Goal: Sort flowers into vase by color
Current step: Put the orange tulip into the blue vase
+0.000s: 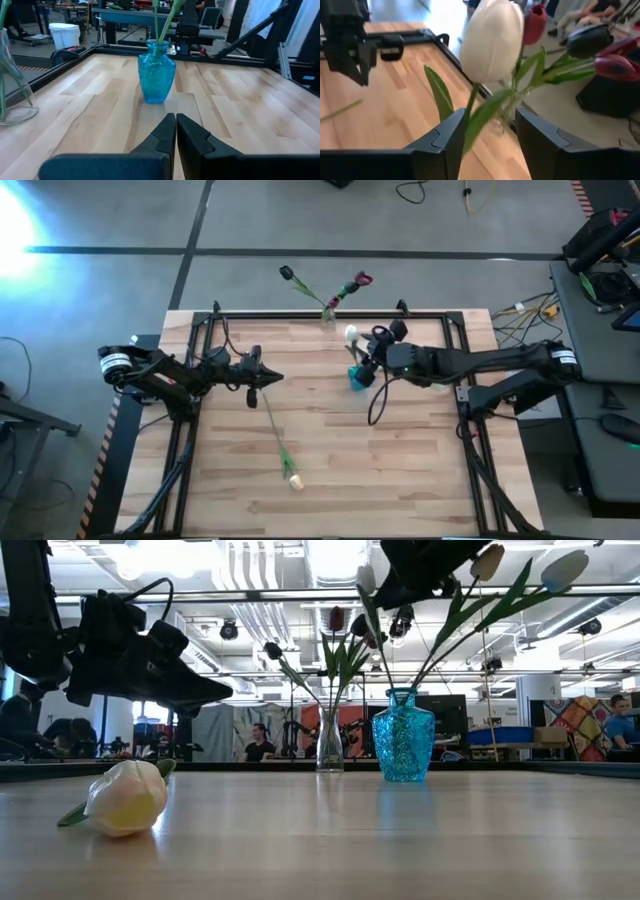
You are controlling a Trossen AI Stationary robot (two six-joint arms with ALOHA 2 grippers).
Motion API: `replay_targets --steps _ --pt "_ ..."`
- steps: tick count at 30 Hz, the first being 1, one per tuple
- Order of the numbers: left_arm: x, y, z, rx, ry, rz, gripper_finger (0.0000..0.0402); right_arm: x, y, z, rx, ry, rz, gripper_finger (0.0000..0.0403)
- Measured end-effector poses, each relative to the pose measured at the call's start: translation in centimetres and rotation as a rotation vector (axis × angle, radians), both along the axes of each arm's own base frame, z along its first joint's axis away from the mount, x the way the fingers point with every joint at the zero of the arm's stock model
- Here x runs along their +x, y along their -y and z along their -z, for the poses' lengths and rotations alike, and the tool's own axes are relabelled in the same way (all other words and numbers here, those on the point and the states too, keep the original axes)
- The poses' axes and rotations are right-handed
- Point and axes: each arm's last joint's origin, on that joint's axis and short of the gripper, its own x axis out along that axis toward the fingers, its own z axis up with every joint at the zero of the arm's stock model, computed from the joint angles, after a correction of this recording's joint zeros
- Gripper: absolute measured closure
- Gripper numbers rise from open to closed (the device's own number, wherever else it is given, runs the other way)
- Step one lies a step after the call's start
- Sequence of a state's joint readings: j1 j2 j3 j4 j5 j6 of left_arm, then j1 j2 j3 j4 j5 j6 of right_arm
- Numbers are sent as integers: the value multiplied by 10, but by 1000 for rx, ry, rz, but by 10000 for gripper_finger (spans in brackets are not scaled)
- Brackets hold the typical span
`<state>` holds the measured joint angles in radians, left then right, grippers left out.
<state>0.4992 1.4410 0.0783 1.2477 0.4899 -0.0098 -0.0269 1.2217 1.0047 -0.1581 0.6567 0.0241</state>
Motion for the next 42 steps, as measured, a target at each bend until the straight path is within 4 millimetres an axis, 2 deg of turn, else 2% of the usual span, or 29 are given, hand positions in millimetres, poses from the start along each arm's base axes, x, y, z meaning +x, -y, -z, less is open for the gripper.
replay_targets --steps 7,16,22,26,31,36,42 --pt "10 -3 -6 5 4 101 402 -9 0 -27 67 -106 37 236" --pt "36 -12 -15 -54 -116 285 402 -17 -1 -55 61 -171 30 236" --pt "45 -17 -26 -74 -385 361 402 -20 -1 -71 30 -184 1 236" --pt "48 -13 -38 -1 -558 384 402 -20 -2 -79 14 -182 -30 237" --pt "59 10 -40 110 -571 457 402 -22 -3 -86 37 -186 -90 247" --pt "65 46 -37 229 -692 526 402 -28 -4 -90 38 -238 -92 262" --pt "73 76 -51 231 -881 546 401 -33 -4 -91 20 -265 -102 269"
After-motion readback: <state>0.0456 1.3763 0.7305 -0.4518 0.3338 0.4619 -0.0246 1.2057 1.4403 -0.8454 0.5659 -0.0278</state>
